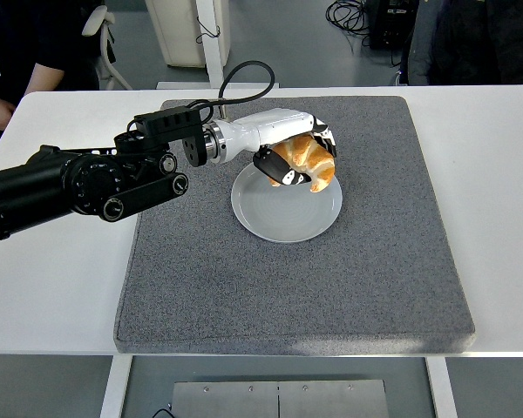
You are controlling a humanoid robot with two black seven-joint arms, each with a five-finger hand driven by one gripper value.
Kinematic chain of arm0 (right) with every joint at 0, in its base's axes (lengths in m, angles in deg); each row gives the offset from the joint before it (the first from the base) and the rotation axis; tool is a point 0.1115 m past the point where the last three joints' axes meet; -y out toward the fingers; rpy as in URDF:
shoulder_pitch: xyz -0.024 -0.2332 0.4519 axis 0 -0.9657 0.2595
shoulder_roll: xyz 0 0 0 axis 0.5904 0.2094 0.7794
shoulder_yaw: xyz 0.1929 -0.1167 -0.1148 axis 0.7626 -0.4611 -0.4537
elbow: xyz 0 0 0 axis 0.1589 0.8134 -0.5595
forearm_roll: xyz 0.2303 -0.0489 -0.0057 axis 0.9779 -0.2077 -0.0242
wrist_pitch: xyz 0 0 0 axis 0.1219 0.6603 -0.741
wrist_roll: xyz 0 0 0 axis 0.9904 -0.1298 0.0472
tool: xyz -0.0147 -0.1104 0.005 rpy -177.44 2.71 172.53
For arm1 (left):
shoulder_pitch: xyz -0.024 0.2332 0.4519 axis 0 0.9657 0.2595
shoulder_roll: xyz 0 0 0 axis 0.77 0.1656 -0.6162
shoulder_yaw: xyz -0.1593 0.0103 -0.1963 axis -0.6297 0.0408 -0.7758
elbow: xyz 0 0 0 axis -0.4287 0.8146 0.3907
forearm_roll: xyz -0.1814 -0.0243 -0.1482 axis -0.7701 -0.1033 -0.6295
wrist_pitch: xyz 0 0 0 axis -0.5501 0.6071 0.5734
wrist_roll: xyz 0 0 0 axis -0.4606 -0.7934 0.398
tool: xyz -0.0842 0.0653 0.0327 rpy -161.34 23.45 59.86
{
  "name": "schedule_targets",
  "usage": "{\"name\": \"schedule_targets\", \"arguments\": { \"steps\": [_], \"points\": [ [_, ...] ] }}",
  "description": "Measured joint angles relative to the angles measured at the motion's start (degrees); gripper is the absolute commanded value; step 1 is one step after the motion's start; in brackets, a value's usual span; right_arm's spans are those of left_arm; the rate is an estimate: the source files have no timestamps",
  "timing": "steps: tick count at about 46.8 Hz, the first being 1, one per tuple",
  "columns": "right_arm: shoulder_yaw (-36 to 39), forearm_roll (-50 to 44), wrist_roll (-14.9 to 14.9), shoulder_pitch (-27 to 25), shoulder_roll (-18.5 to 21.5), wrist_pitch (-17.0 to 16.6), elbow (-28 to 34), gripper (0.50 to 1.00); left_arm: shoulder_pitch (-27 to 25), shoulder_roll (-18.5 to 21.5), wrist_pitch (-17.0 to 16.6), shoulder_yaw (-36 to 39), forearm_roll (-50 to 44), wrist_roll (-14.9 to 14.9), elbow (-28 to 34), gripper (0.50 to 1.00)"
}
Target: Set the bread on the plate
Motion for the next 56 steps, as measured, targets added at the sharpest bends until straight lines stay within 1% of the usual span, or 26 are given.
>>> {"name": "schedule_targets", "arguments": {
  "steps": [4, 10, 24, 42, 56],
  "points": [
    [-0.04, 0.00, -0.01, 0.00, 0.00, 0.00, 0.00, 1.000, 0.99, 0.14, -0.03, 1.60, 0.03, 0.00, -0.03, 0.500],
    [-0.07, 0.00, 0.01, -0.01, 0.00, 0.00, 0.00, 1.000, 2.02, 0.14, -0.99, 3.56, 0.03, -0.01, -0.17, 0.500],
    [-0.07, 0.00, 0.01, -0.02, 0.00, 0.00, 0.00, 1.000, 3.67, -0.02, -1.44, 3.79, -0.05, 0.13, -4.28, 0.500],
    [-0.12, 0.00, 0.01, 0.00, 0.00, 0.00, 0.00, 1.000, 5.23, -0.81, -1.93, 3.79, -0.07, 0.38, -5.75, 0.500],
    [-0.10, 0.00, 0.01, 0.00, 0.00, 0.00, 0.00, 1.000, 5.63, -2.31, -1.92, 3.64, -0.95, 0.43, -7.27, 0.500]
  ]
}}
